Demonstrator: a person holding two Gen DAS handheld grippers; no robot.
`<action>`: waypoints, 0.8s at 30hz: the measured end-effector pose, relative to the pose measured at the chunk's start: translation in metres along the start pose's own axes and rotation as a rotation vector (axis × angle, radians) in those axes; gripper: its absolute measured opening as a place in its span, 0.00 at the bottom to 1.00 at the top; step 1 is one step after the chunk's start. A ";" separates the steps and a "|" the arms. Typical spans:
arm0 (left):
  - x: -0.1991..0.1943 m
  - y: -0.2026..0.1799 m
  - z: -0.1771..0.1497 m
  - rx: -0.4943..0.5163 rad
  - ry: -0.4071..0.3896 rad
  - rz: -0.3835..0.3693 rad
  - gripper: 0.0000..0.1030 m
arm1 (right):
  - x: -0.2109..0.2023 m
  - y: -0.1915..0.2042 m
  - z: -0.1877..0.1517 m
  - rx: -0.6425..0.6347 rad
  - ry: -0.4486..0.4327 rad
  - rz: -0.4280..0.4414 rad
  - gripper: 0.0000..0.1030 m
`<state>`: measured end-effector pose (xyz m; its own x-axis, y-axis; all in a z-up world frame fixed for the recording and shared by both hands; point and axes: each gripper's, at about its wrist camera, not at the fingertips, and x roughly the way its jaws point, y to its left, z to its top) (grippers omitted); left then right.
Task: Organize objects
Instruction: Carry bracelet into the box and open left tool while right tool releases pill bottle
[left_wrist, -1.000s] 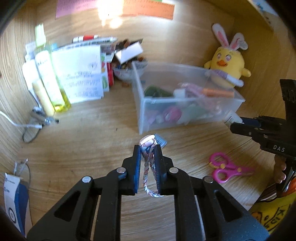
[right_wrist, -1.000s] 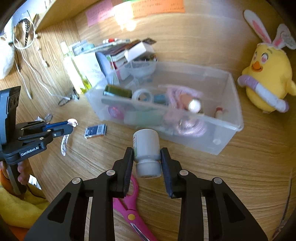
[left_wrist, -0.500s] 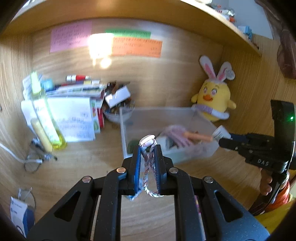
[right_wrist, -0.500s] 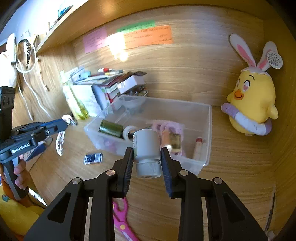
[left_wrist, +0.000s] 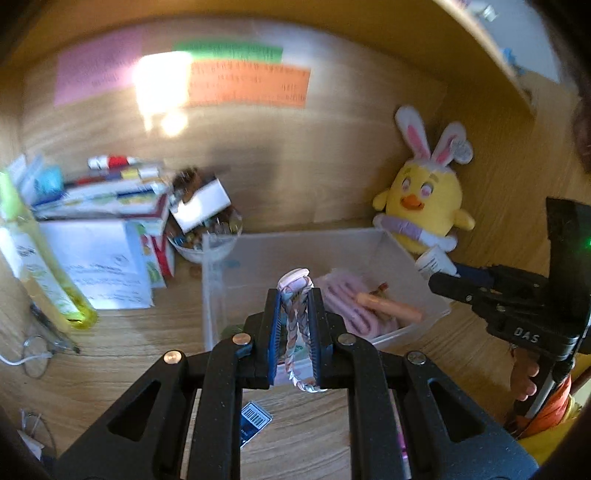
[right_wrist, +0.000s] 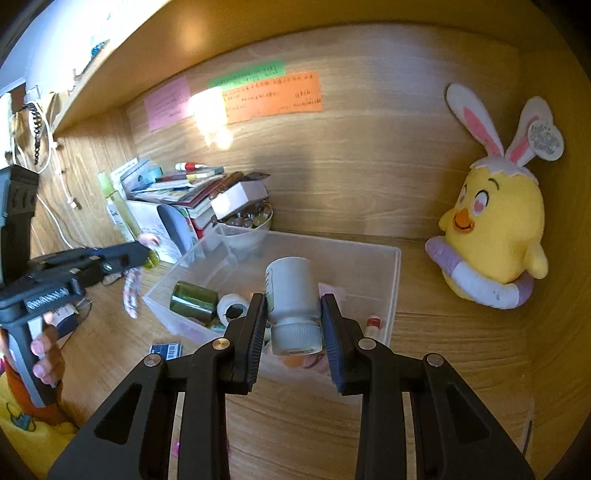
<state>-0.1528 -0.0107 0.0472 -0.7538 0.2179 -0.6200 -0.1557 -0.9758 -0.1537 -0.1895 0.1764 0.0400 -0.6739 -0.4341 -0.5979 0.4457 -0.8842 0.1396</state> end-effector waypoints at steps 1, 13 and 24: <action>0.007 0.000 -0.001 -0.001 0.016 -0.002 0.13 | 0.005 -0.001 0.000 0.001 0.010 0.000 0.27; 0.042 -0.001 -0.004 0.022 0.087 -0.009 0.13 | 0.057 0.008 -0.007 -0.037 0.120 0.021 0.26; 0.044 -0.005 -0.005 0.029 0.102 -0.020 0.32 | 0.059 0.022 -0.010 -0.097 0.126 -0.003 0.34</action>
<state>-0.1817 0.0036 0.0166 -0.6818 0.2364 -0.6923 -0.1894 -0.9711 -0.1451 -0.2137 0.1330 0.0004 -0.5984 -0.4014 -0.6934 0.5031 -0.8618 0.0647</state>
